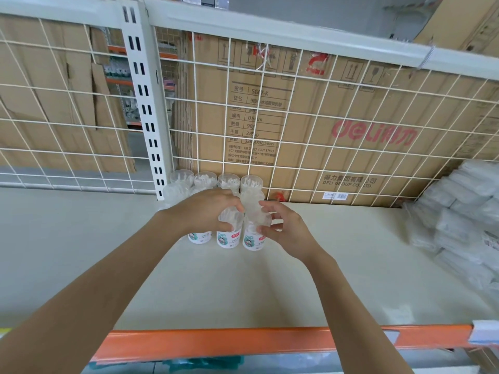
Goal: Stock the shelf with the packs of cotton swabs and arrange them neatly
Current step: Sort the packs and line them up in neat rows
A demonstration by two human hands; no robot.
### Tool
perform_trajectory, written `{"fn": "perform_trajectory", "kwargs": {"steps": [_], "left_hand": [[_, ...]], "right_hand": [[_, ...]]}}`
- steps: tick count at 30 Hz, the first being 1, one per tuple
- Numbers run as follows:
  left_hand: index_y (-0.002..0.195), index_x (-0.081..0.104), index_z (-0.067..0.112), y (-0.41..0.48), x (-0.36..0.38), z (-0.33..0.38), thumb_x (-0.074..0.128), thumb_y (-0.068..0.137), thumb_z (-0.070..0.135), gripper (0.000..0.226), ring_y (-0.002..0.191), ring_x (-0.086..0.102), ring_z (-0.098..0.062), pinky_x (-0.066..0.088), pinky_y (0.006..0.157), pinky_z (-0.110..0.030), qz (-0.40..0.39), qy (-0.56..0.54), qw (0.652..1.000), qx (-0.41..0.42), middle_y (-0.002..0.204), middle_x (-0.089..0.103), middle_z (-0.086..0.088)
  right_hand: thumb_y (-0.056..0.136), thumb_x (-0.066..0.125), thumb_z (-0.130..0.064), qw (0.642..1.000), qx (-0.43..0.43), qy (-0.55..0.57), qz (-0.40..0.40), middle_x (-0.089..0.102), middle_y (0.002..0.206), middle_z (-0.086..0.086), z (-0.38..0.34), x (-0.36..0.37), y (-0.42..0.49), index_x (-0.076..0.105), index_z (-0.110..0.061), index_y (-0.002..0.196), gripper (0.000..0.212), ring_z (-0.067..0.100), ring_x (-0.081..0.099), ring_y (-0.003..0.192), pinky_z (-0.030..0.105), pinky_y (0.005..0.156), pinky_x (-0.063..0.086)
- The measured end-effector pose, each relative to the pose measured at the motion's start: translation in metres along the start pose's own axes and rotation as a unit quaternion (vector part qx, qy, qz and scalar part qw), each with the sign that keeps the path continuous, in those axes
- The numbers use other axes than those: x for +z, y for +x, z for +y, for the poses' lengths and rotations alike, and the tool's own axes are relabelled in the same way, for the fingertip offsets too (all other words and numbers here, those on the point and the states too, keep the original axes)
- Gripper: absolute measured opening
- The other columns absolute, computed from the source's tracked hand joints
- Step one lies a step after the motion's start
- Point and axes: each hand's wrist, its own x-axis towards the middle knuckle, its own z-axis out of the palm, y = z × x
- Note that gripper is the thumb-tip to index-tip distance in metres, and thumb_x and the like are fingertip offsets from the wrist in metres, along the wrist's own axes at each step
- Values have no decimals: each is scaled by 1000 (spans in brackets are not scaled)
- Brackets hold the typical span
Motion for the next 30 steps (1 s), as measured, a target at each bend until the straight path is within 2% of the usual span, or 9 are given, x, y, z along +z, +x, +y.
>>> {"fn": "perform_trajectory", "kwargs": {"steps": [4, 7, 13, 16, 20, 30], "left_hand": [[123, 55, 26, 1, -1, -3, 68, 83, 27, 42, 111, 45, -11, 27, 81, -16, -3, 1, 1000, 1, 118, 51, 7], [123, 56, 27, -1, 0, -5, 68, 83, 27, 42, 109, 45, -11, 31, 82, -19, 3, -8, 1000, 2, 115, 48, 8], [123, 57, 27, -3, 1, -7, 69, 82, 27, 43, 108, 45, -10, 24, 81, -16, 8, 6, 1000, 18, 114, 49, 11], [122, 57, 26, -4, 2, -9, 69, 81, 26, 42, 107, 44, -10, 25, 82, -17, 13, -1, 1000, 19, 109, 44, 14], [121, 56, 27, -4, 5, -11, 70, 80, 26, 42, 108, 43, -10, 27, 85, -19, 16, -7, 1000, 16, 115, 49, 8], [120, 55, 28, -3, 9, -14, 70, 79, 24, 44, 108, 42, -9, 26, 83, -19, 20, -4, 1000, 11, 114, 48, 8]], "right_hand": [[80, 73, -9, 1000, -3, 14, 6, 55, 108, -4, 1, 1, 3, 53, -24, 121, 48, 3, 54, 93, 11, 75, 47], [80, 73, -10, 1000, -2, 11, 8, 55, 107, -5, 2, 1, 4, 53, -21, 124, 50, 4, 54, 93, 11, 75, 47], [80, 73, -11, 1000, -7, 14, 18, 55, 109, -4, 4, 5, 4, 53, -19, 125, 49, 4, 54, 95, 16, 79, 49], [80, 73, -12, 1000, -8, 16, 20, 55, 109, -5, 3, 6, 5, 53, -20, 125, 50, 4, 54, 95, 18, 80, 49], [81, 72, -12, 1000, -9, 11, 22, 55, 108, -5, 1, 8, 5, 53, -20, 126, 49, 9, 55, 97, 20, 81, 50], [81, 72, -11, 999, -12, 1, 39, 54, 112, -3, -1, 10, 6, 55, -17, 124, 47, 10, 54, 97, 28, 84, 52]]}}
